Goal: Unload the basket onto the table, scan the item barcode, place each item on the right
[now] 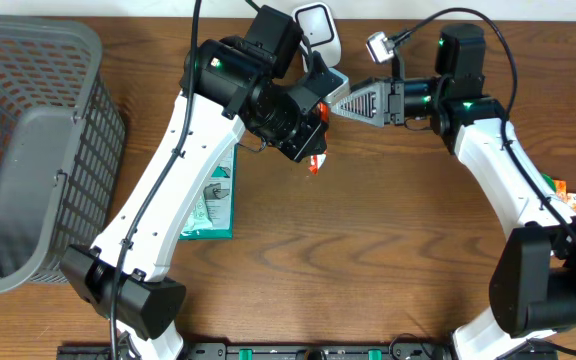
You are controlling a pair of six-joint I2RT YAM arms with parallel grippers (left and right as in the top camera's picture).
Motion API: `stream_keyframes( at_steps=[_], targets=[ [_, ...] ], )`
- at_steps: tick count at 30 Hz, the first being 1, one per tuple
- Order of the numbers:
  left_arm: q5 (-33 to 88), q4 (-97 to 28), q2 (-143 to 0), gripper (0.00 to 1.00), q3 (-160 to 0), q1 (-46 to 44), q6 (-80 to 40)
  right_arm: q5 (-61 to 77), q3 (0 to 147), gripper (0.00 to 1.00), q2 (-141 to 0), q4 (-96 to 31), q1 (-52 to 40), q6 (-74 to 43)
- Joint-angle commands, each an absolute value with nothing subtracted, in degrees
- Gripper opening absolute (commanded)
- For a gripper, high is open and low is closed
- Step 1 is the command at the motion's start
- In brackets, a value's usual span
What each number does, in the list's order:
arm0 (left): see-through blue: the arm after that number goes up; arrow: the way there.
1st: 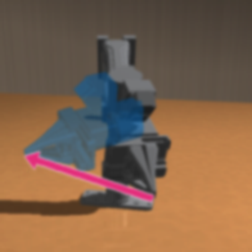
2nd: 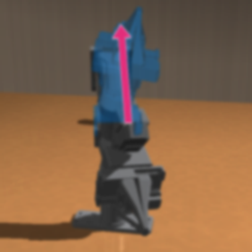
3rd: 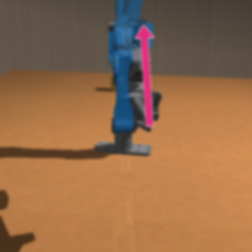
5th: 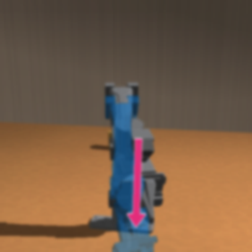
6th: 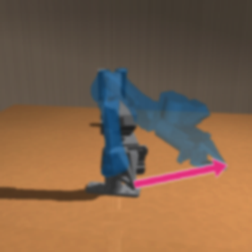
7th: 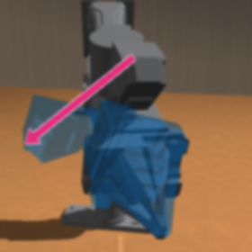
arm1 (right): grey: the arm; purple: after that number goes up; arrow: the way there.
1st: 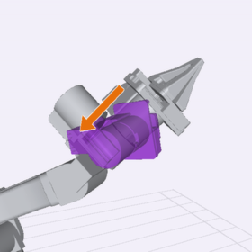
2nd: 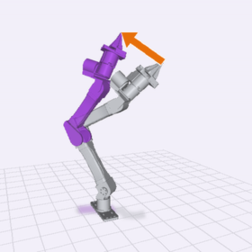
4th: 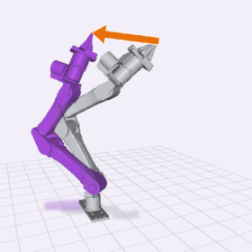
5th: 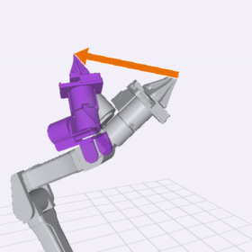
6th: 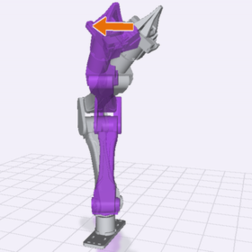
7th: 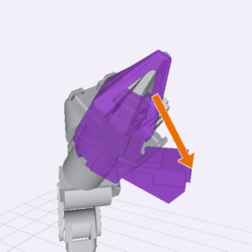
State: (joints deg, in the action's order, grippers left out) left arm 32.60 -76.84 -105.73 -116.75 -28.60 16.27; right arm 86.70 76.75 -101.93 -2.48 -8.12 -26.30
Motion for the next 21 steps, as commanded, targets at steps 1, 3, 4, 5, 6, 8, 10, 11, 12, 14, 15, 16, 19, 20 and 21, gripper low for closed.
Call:
stream_keyframes(
  at_steps=[1, 3, 4, 5, 6, 8, 10, 11, 12, 14, 15, 16, 19, 20, 21],
  targets=[
    [31.90, -76.90, -107.04, 0.08, -116.36, -28.32, 15.55, 87.53, 76.93, 0.55, -102.30, 1.56, -9.85, -32.95],
    [31.92, -76.93, -107.09, 0.08, -116.36, -28.32, 15.53, 85.76, 76.93, 0.55, -102.30, 4.03, -10.59, -35.64],
    [31.97, -76.93, -107.09, 0.08, -116.36, -28.32, 15.51, 84.95, 76.93, 0.55, -102.30, 4.62, -10.90, -36.45],
    [31.97, -76.93, -107.09, 0.08, -116.36, -28.36, 15.31, 83.79, 76.93, 0.55, -102.30, 5.02, -11.27, -36.84],
    [32.05, -76.95, -107.09, 0.08, -116.36, -28.36, 15.31, 82.50, 76.93, 0.55, -102.30, 4.97, -11.64, -36.84],
    [32.12, -77.17, -107.09, 0.08, -116.36, -28.36, 15.33, 80.05, 76.93, 0.55, -102.30, 4.93, -12.12, -36.84],
    [32.10, -77.36, -107.09, 0.08, -116.36, -28.36, 15.33, 77.45, 76.93, 0.54, -102.30, 4.67, -12.36, -36.80],
    [32.10, -77.52, -107.09, 0.08, -116.36, -28.36, 15.33, 76.20, 76.93, 0.54, -102.30, 4.32, -12.38, -36.77],
    [32.10, -77.62, -107.09, 0.08, -116.36, -28.36, 15.33, 75.02, 76.93, 0.53, -102.30, 3.95, -12.36, -36.71],
    [32.10, -77.95, -107.09, 0.08, -116.36, -28.36, 15.38, 73.23, 76.90, 0.53, -102.30, 2.90, -12.05, -35.55],
    [32.08, -78.06, -107.09, 0.08, -116.36, -28.36, 15.35, 71.99, 76.90, 0.53, -102.30, 1.61, -11.75, -34.52],
    [32.08, -78.19, -107.09, 0.08, -116.36, -28.36, 15.35, 70.57, 76.90, 0.53, -102.30, 0.01, -11.31, -33.54],
    [32.08, -78.17, -107.09, 0.08, -116.36, -28.36, 15.35, 67.02, 76.90, 0.54, -102.30, -4.89, -10.35, -30.17],
    [32.08, -78.15, -107.09, 0.08, -116.36, -28.36, 15.38, 65.71, 76.90, 0.54, -102.30, -6.76, -10.09, -28.97],
    [32.08, -78.13, -107.09, 0.08, -116.36, -28.36, 15.38, 64.77, 76.90, 0.54, -102.30, -8.12, -9.93, -27.94]
  ],
)
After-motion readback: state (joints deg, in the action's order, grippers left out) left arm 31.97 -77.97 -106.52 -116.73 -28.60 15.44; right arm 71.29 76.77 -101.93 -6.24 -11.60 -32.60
